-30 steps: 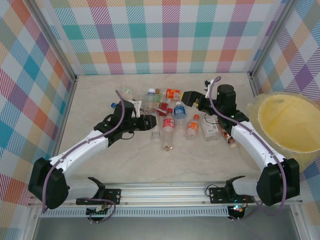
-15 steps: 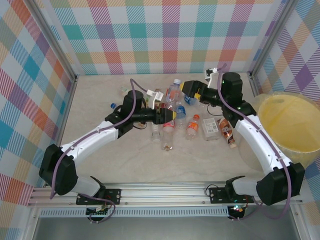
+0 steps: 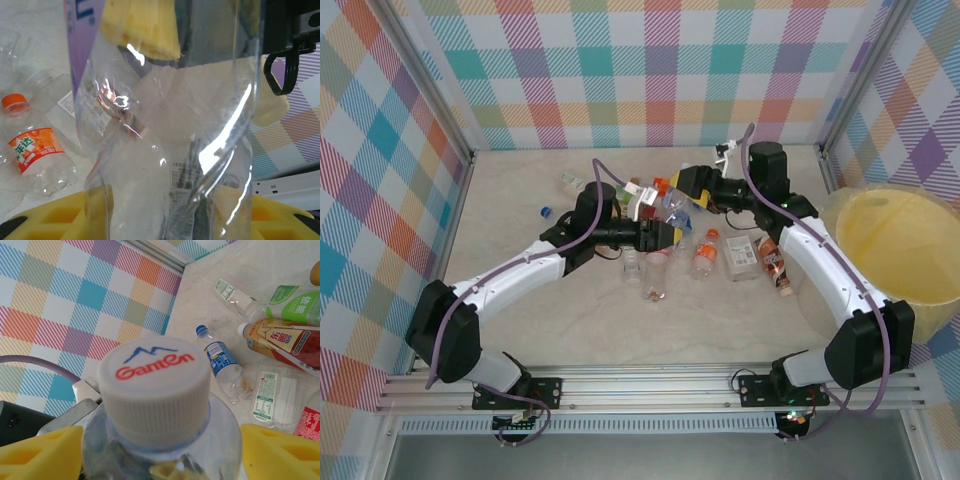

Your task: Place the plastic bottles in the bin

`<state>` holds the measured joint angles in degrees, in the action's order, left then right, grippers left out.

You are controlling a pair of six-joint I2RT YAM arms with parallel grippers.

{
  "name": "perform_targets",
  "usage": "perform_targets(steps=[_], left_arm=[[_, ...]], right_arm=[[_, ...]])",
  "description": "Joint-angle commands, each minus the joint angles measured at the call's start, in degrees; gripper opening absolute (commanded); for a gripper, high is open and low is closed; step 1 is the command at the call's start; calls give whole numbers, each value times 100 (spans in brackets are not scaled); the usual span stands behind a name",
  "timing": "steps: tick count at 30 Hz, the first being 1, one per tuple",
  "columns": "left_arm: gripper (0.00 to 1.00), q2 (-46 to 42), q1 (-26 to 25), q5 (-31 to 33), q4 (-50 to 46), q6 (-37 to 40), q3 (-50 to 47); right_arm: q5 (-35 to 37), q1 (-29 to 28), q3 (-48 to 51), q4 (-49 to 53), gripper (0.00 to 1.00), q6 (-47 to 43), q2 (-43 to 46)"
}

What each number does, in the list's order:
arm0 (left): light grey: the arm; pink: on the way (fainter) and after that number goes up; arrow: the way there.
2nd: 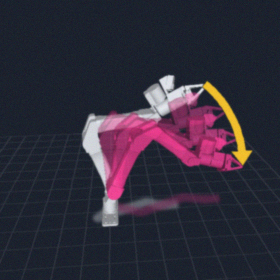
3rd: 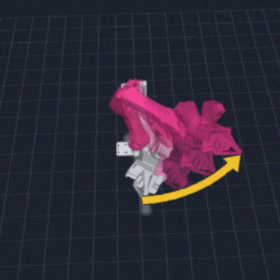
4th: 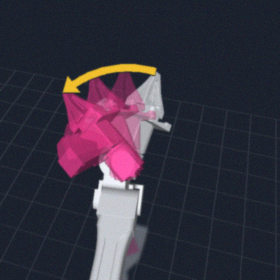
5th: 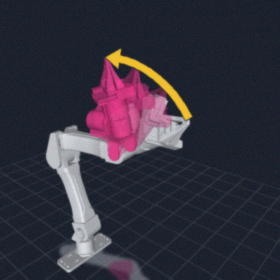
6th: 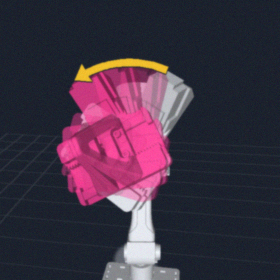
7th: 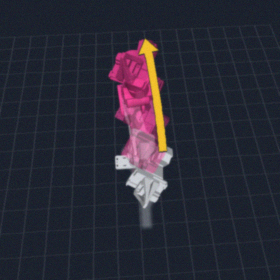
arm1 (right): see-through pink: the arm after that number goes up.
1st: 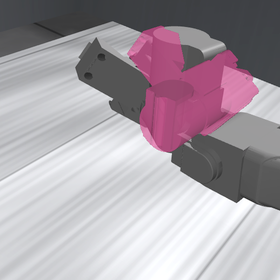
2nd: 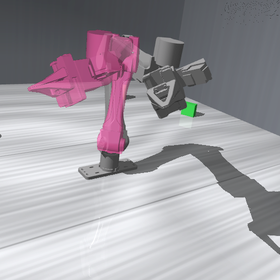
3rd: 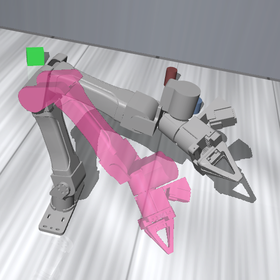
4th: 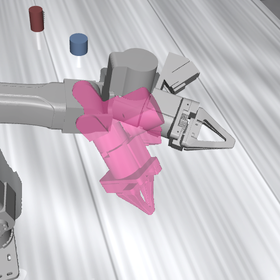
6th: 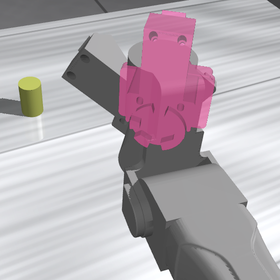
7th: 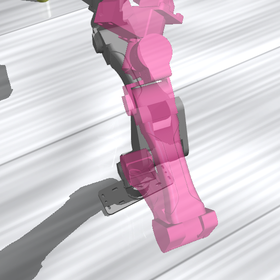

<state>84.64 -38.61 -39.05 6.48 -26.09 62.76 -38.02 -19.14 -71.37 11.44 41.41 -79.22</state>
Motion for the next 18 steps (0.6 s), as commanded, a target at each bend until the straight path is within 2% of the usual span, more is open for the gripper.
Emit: perform_targets(steps=[1,3,5,7,9,11,13,14,18], left_arm=[[49,95,-103,-133,293,-37,219],[50,110,-103,-79,251,-39,235],[51,135,-103,-59,198,-40,258],[54,158,-99,-51,145,-43,276],[63,170,-103,-51,118,-42,280],[80,161,-100,4,53,-31,288],[89,113,-103,124,-46,8,283],[99,75,-102,196,-82,24,272],[100,-198,-101,615,-103,112,78]], right_arm=[[79,-55,-204,72,71,9,-67],[193,-55,-228,143,64,-29,-52],[297,-57,-262,236,62,-109,-9],[482,-55,-293,340,56,-206,59],[743,-55,-340,458,50,-285,118],[991,-55,-418,595,48,-360,155],[1319,-47,-549,773,45,-483,191],[1474,-38,-610,841,43,-545,212],[2194,75,-840,1154,40,-865,376]])
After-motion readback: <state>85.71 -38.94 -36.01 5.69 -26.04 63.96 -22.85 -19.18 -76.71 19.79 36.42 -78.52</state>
